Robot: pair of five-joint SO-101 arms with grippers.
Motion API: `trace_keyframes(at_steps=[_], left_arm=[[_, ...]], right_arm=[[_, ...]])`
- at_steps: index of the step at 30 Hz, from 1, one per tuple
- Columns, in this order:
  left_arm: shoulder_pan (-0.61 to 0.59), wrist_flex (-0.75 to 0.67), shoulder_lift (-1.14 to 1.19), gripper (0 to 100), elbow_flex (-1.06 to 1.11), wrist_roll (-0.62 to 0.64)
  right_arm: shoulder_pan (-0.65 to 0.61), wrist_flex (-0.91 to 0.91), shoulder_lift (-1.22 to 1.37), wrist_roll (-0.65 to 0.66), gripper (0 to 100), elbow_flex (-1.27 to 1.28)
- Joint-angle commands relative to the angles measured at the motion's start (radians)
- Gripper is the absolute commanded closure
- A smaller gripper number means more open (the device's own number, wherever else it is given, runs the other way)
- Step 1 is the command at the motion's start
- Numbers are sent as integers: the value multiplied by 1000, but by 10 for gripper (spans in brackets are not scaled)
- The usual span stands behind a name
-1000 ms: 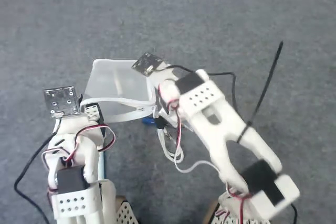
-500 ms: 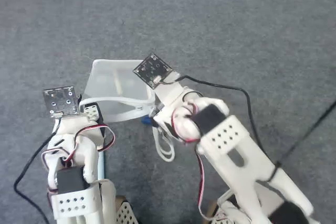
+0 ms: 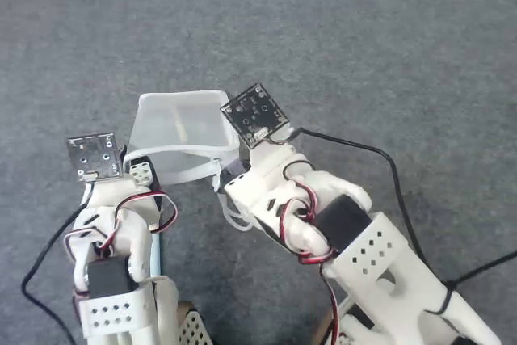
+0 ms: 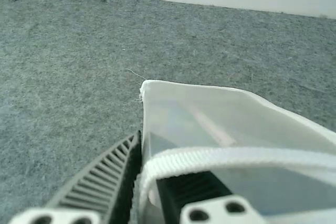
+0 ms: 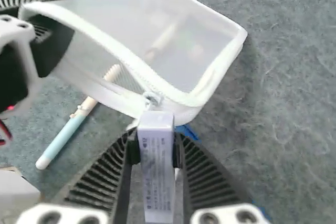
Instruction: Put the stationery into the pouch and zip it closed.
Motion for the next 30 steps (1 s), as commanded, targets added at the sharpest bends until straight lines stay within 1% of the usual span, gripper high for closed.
trace_keyframes(at_steps=[1,7,16,21,24,30], left_arm=[[-3,-29,-17,987,-44,11],[-3,-29,-17,987,-44,11],[-2,-29,-17,987,-44,11],[-2,-29,-17,987,-47,11],[28,-28,-17,987,-45,11],[44,-28,-17,987,-45,9]], right_arm=[[-39,-16,-44,-34,993,-5],[-79,-22,-119,-32,993,32],[-81,-35,-291,-31,993,71],[-147,-82,-351,-26,993,133],[-196,-108,-417,46,993,189],[-206,-275,-595,133,993,359]])
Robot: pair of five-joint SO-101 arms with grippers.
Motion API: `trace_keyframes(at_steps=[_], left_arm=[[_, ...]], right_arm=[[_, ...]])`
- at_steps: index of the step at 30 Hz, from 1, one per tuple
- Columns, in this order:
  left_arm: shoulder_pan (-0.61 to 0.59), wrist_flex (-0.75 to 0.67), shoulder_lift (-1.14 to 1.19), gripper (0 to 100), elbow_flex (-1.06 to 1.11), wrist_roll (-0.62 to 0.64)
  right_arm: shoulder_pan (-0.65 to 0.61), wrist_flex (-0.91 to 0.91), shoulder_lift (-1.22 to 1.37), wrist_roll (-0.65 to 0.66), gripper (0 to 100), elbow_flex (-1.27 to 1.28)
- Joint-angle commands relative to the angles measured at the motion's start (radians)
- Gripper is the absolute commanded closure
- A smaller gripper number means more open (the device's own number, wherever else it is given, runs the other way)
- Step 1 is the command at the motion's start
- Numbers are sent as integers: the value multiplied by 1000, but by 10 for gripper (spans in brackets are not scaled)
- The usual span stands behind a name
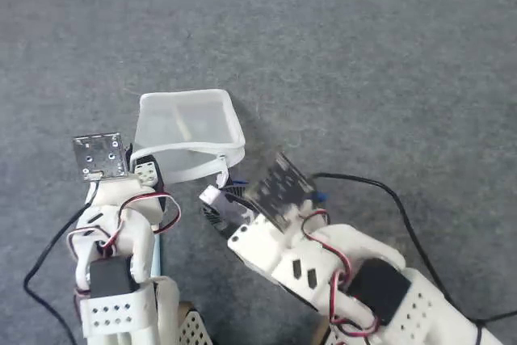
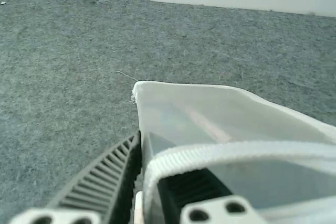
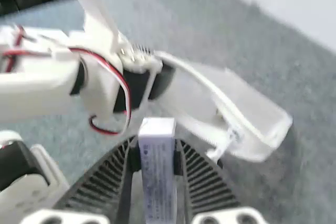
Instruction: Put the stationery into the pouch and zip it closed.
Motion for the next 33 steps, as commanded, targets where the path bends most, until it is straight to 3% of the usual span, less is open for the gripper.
trace_keyframes(at_steps=[1,12,33], left_arm=[[8,-28,-17,987,-45,9],[6,-28,-17,987,-47,9],[3,-26,-17,987,-48,9]], right_arm=[[-15,-151,-147,77,993,101],[-61,-394,-332,198,993,315],[-61,-401,-349,195,993,318]])
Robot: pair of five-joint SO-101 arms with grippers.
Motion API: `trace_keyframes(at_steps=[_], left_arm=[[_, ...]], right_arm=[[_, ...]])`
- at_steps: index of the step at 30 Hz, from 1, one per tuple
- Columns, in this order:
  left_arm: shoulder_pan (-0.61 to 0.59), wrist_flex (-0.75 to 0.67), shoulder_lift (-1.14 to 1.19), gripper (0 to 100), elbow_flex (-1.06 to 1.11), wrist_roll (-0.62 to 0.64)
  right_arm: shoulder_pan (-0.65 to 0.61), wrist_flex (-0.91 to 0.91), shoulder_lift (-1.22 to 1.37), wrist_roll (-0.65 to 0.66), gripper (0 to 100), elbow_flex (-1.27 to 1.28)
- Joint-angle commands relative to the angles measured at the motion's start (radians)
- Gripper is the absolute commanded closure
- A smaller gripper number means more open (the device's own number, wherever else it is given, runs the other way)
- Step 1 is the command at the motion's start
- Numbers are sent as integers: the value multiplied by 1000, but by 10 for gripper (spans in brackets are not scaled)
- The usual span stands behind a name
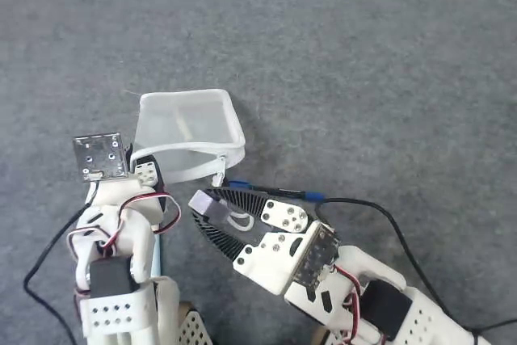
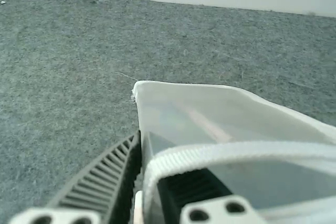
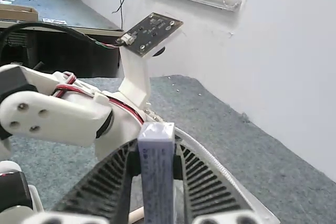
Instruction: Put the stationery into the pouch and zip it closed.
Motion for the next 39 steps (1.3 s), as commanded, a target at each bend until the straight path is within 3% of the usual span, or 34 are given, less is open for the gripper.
trace_keyframes(at_steps=[1,24,35,39], left_arm=[[3,-25,-17,987,-48,9],[6,-23,-15,987,-50,9],[9,-23,-14,987,-50,9],[9,-23,-14,987,-50,9]], right_arm=[[-7,-24,-24,11,993,-15],[-4,-306,5,14,993,-11],[-2,-515,219,14,993,0],[45,-688,282,14,993,57]])
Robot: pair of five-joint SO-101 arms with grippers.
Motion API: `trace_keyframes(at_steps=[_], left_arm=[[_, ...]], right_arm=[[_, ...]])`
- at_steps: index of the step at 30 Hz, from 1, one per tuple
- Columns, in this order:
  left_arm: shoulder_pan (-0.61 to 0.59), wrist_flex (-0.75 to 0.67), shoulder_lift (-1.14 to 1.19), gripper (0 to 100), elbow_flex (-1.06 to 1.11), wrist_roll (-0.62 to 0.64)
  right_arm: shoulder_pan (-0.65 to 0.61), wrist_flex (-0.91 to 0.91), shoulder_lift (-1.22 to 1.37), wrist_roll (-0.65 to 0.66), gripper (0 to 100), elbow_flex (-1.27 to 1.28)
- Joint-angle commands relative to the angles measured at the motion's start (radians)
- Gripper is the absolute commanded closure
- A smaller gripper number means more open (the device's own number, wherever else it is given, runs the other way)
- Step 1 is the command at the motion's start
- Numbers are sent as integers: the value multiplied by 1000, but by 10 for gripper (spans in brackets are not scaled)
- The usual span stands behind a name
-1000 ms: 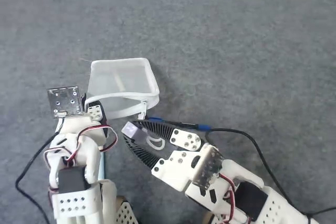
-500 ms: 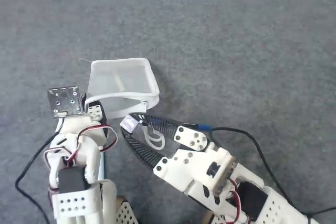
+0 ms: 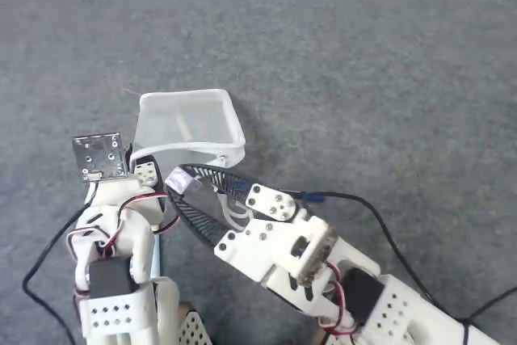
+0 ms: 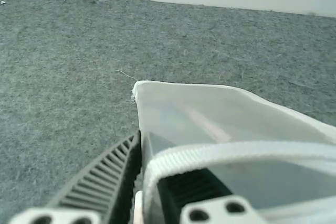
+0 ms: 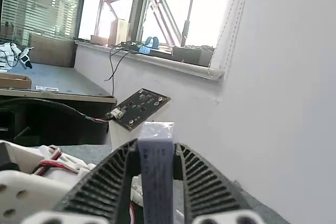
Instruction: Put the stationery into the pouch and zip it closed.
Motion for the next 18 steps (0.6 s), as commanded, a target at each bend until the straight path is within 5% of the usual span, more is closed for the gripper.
trace_keyframes(at_steps=[1,18], left_arm=[[9,-23,-14,987,-50,9],[9,-23,-15,987,-50,9]], right_arm=[[65,-202,82,14,993,35],[102,-542,447,12,993,78]])
